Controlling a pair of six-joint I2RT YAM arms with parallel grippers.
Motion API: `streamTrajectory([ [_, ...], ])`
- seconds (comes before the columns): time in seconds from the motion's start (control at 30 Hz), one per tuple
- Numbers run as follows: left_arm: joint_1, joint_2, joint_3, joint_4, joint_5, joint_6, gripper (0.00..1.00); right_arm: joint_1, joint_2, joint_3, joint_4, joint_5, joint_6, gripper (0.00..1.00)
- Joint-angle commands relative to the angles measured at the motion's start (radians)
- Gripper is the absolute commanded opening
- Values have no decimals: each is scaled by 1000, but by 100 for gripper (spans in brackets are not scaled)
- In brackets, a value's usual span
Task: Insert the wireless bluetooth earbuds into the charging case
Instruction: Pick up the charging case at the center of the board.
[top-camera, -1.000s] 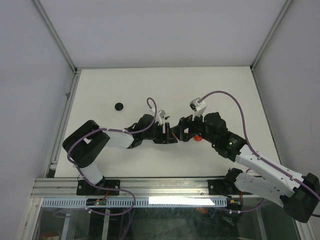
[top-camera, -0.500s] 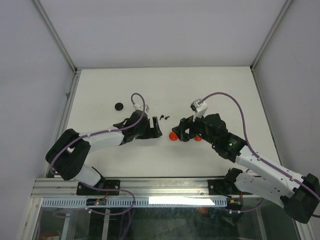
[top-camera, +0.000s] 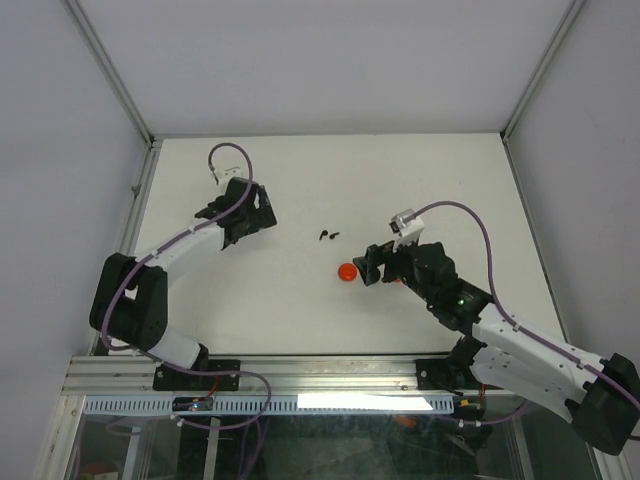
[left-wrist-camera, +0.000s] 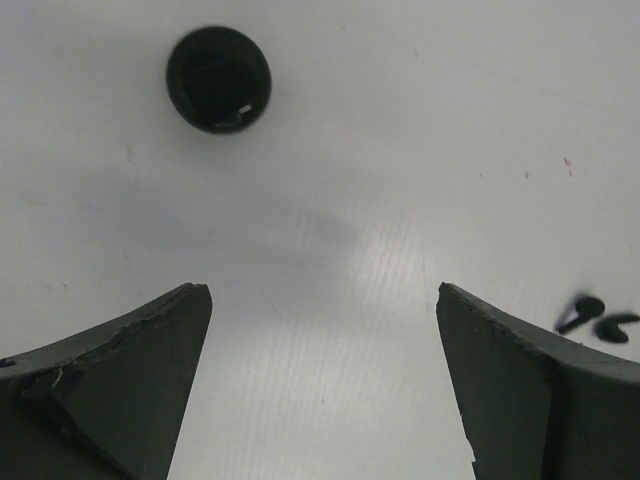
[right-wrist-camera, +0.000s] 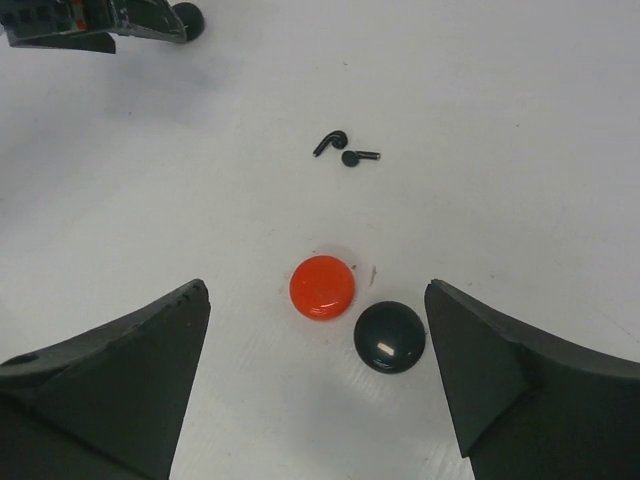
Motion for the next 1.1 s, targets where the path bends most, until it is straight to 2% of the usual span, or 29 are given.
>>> streamTrajectory([
  [0.0, 63, 71, 102, -24, -83, 25, 99, 1, -43, -59, 147, 123, -29, 92],
  [0.3, 121, 281, 275, -46, -168, -33, 99, 0, -69, -118, 204, 152, -23, 92],
  [0.6, 166, 447, 413, -84, -158, -68, 96, 0, -21, -108, 204, 140, -18, 91],
  [0.77, 180, 486, 449, -97, -162, -81, 86, 0, -1, -100, 199, 134, -18, 91],
  [0.93, 181, 504, 465, -117, -153, -91, 69, 0, 2, -99, 199, 122, -18, 91],
  [1.07, 181, 503, 462, -133, -142, -92, 64, 0, -2, -100, 199, 121, -18, 90],
])
